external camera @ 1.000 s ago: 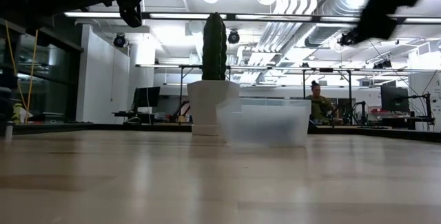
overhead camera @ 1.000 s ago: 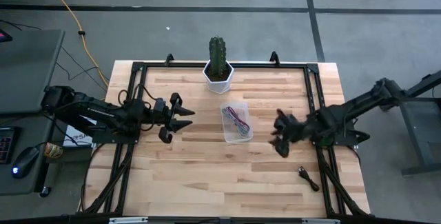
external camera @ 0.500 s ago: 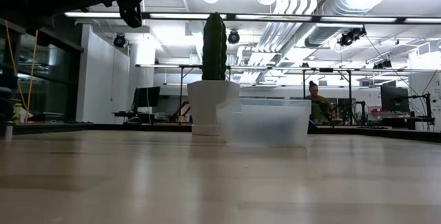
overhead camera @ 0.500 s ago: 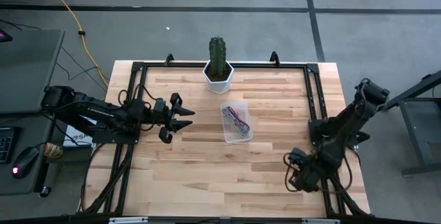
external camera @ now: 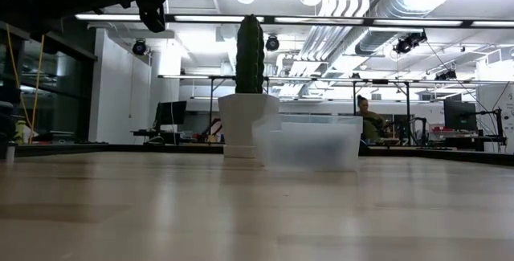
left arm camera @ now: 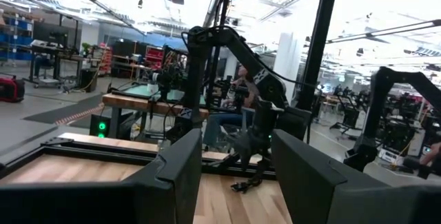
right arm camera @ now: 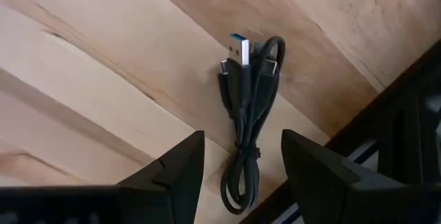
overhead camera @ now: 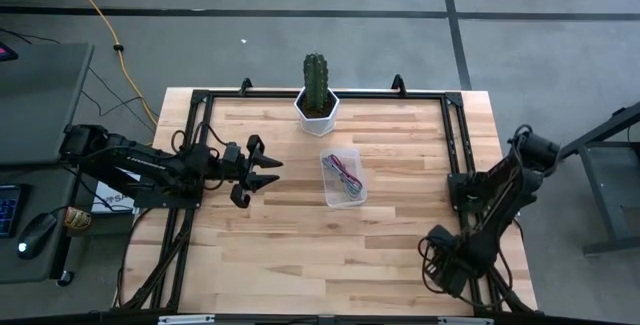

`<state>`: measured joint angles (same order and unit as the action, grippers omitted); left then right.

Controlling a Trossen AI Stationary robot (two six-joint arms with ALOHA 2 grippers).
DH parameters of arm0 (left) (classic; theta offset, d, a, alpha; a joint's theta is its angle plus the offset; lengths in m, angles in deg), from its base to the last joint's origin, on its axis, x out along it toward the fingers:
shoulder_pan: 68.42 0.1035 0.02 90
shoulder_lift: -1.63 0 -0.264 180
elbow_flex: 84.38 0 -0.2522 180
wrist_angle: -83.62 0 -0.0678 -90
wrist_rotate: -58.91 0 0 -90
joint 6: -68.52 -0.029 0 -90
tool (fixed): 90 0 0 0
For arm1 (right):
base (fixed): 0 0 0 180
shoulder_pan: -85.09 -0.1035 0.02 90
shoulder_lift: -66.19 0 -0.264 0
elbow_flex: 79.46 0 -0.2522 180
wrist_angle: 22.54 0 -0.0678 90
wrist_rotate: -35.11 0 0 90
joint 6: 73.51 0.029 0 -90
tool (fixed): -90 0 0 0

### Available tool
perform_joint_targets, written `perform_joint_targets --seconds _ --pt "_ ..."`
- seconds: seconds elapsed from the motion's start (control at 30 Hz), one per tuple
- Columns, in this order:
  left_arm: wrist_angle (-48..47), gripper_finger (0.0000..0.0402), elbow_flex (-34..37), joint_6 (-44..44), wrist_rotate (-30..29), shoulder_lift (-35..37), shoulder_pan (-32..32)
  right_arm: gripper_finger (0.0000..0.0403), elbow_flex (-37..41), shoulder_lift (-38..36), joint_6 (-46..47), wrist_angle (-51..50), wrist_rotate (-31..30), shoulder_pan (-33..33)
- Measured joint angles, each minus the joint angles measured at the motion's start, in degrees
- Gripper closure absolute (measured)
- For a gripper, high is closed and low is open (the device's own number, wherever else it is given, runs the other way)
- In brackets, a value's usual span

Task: Pick and place USB-C Cables
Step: Put the black white charger cable into the transparent bin

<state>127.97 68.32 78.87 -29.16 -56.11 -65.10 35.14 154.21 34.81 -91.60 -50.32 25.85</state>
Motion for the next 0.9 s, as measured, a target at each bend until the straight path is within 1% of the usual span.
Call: perform_joint_targets --seconds 0.1,0.27,0.47,0.7,0.9 --pt "0.0 0.0247 0.0 0.0 0.0 0.0 0.0 0.0218 0.0 1.3 1.0 0.2 0.4 -0.4" --pt "0.0 0.0247 0.0 0.0 0.0 0.0 0.0 0.0218 0.0 4.0 0.9 0.6 2.9 -0.4" --pt "0.0 0.0247 0.0 0.0 0.0 0.0 0.0 0.0218 0.0 6.3 -0.6 1.3 2.9 -0.4" --pt "0.0 0.0247 0.0 0.0 0.0 0.0 0.0 0.0218 0.0 8.6 -1.9 5.3 2.9 -0.4" --pt "0.0 0.0247 0.0 0.0 0.0 0.0 0.0 0.0218 -0.2 9.7 -2.8 5.6 3.0 -0.4"
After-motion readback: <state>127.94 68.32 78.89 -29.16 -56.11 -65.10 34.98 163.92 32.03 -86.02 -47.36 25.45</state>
